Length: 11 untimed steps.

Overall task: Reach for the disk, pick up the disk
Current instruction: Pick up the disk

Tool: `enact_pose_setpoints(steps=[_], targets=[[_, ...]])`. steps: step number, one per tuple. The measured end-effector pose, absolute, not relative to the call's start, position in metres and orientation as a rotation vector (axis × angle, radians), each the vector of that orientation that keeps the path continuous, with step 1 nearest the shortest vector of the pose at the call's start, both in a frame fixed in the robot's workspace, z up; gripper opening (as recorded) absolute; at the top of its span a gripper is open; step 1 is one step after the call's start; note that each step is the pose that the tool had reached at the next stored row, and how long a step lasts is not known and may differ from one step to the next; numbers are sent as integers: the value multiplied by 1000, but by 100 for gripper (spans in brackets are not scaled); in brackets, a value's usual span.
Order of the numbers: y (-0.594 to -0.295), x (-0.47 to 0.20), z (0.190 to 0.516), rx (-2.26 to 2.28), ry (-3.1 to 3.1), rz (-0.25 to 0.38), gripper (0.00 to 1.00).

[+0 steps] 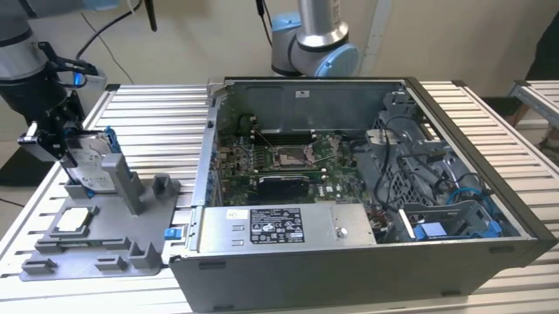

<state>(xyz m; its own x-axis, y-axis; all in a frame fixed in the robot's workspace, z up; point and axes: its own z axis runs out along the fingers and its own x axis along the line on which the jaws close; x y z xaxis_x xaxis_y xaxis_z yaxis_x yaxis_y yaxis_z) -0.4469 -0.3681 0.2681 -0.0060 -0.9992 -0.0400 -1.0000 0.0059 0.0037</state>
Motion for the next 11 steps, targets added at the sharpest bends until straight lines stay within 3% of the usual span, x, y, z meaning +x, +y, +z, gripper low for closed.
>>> enact_pose_setpoints(steps=[11], targets=[[-368,-446,258,-2191,2201,63,100]])
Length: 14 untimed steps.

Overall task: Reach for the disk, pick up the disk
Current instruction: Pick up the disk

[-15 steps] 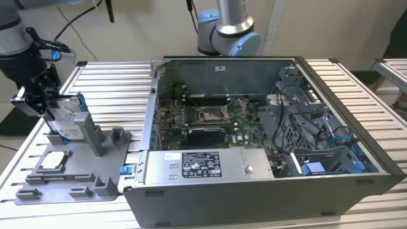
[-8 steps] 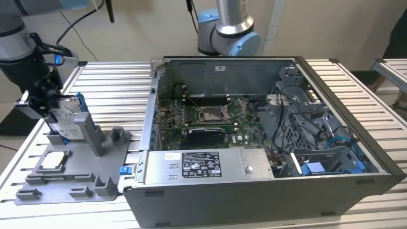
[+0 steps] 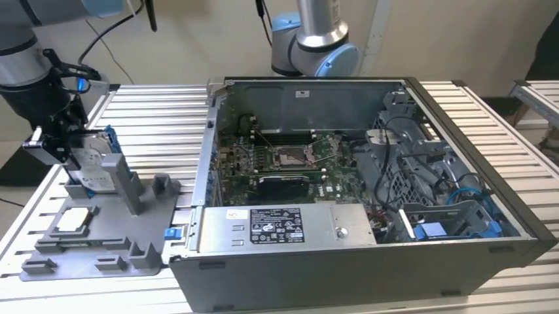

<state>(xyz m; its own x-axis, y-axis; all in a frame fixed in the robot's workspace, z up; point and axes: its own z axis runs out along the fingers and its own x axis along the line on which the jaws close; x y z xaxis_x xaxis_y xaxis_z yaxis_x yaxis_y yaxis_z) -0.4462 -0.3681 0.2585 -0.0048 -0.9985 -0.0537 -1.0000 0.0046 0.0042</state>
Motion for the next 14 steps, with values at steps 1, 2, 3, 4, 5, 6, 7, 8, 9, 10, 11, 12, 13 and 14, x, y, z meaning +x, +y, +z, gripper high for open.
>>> enact_pose_setpoints(steps=[1,2,3,4,5,6,7,8,9,10,11,12,13,14], targets=[[-368,-446,258,-2191,2201,63,100],[-368,-446,258,-2191,2201,63,100],[-368,-446,258,-2191,2201,63,100],[-368,-446,258,-2191,2201,63,100],[-368,-446,258,-2191,2201,63,100],[-368,-446,258,-2191,2201,63,100],[-368,-446,258,-2191,2201,63,100],[-368,-446,258,-2191,2201,63,0],[-368,-446,258,-2191,2201,63,0],[-368,-446,258,-2191,2201,63,0],[-368,-446,258,-2191,2200,63,0],[-368,-446,258,-2191,2200,63,0],[-368,-446,258,-2191,2200,63,0],[-368,-446,258,-2191,2200,63,0]])
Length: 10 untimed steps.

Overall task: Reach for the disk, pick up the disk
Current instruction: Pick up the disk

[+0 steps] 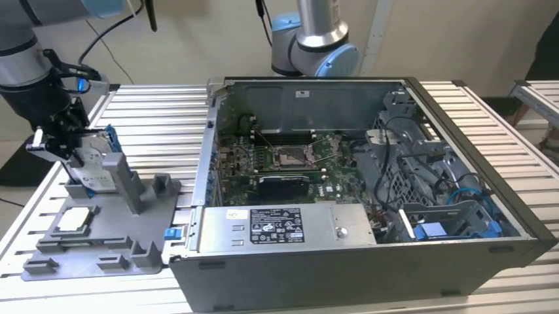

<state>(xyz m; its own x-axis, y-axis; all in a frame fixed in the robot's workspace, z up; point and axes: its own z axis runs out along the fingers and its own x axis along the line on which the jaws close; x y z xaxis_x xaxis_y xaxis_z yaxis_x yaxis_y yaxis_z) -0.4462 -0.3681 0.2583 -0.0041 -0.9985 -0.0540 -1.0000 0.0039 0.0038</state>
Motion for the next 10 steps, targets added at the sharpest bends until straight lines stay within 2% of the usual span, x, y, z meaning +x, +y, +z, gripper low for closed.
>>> enact_pose_setpoints(steps=[10], targets=[[-368,-446,258,-2192,2200,64,0]])
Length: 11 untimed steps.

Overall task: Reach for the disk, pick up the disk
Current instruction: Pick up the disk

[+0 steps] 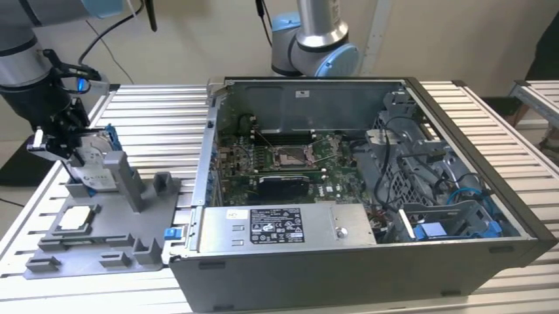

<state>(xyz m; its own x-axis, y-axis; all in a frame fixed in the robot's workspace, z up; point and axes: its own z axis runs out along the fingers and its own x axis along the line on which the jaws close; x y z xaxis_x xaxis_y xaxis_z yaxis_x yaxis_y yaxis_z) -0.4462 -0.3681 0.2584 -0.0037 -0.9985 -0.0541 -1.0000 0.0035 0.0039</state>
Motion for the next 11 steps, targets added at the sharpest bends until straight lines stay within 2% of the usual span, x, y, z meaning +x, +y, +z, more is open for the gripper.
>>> enact_pose_setpoints(steps=[8,11], targets=[[-368,-446,258,-2192,2199,64,0],[-370,-446,258,-2183,2190,84,0]])
